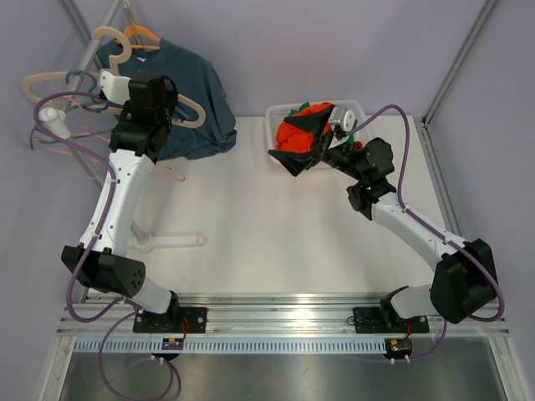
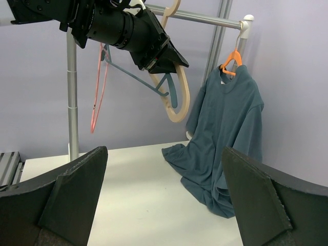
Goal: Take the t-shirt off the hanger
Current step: Hang the hanger back to the clothesline with the left arm
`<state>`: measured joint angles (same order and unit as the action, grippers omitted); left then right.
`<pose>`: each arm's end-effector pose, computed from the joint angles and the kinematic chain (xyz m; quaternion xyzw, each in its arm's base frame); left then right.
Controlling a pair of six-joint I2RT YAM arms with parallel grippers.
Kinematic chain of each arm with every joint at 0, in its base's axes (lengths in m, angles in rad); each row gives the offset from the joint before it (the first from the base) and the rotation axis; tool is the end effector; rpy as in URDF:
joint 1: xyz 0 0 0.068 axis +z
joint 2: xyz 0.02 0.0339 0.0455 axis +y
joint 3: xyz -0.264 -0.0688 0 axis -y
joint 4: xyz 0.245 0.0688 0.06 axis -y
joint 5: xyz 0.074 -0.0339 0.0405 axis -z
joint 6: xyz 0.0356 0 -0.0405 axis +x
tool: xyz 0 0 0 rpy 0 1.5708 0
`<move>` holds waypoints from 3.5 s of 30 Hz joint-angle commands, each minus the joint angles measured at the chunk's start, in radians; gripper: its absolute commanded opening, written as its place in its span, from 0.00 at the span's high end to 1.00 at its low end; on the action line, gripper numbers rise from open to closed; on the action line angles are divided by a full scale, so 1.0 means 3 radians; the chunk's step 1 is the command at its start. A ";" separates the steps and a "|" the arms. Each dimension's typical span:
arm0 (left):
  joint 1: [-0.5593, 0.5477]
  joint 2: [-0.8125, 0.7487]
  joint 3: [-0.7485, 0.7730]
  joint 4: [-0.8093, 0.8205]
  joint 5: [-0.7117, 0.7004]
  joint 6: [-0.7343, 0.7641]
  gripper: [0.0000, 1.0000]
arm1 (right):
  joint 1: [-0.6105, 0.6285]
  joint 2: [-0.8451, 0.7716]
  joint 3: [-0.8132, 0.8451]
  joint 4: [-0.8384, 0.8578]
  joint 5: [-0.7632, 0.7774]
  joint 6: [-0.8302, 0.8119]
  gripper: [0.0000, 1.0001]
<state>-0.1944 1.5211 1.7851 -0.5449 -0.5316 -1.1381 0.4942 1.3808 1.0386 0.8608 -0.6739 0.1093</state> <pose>0.3256 -0.0457 0.4700 -0.4911 0.6150 -0.1935 0.5857 0.2619 0.1664 0.3975 -0.3713 0.4105 0.4011 0.7299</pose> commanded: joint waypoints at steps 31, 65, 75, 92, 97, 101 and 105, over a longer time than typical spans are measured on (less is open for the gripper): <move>0.0361 -0.0126 -0.0132 -0.0034 0.0447 -0.0736 1.00 | -0.0026 -0.0113 0.0036 0.0035 -0.0055 -0.0058 0.00; 0.0438 -0.0054 0.0165 -0.0060 0.0345 -0.0951 1.00 | -0.0026 -0.0154 0.0025 -0.0026 -0.0085 -0.0083 0.00; 0.0525 -0.0019 0.0129 -0.0208 0.0494 -0.1171 1.00 | -0.0026 -0.0174 0.0020 -0.0052 -0.0101 -0.0098 0.01; 0.0592 -0.0009 0.0236 -0.0300 0.0698 -0.1253 1.00 | -0.0026 -0.0185 0.0020 -0.0047 -0.0106 -0.0109 0.01; 0.0643 0.0017 0.0247 -0.0362 0.0908 -0.1376 1.00 | -0.0026 -0.0174 0.0025 -0.0042 -0.0101 -0.0098 0.01; 0.0648 0.0043 0.0247 -0.0331 0.0949 -0.1366 1.00 | -0.0026 -0.0169 0.0020 -0.0011 -0.0111 -0.0083 0.01; 0.0643 0.0048 0.0170 -0.0347 0.0959 -0.1401 1.00 | -0.0021 -0.0154 0.0025 -0.0001 -0.0106 -0.0083 0.01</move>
<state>-0.0185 1.5215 1.8271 -0.6361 -0.2790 -1.5021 0.4942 1.3594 1.0386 0.8219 -0.6987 0.0933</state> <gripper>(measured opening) 0.220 0.993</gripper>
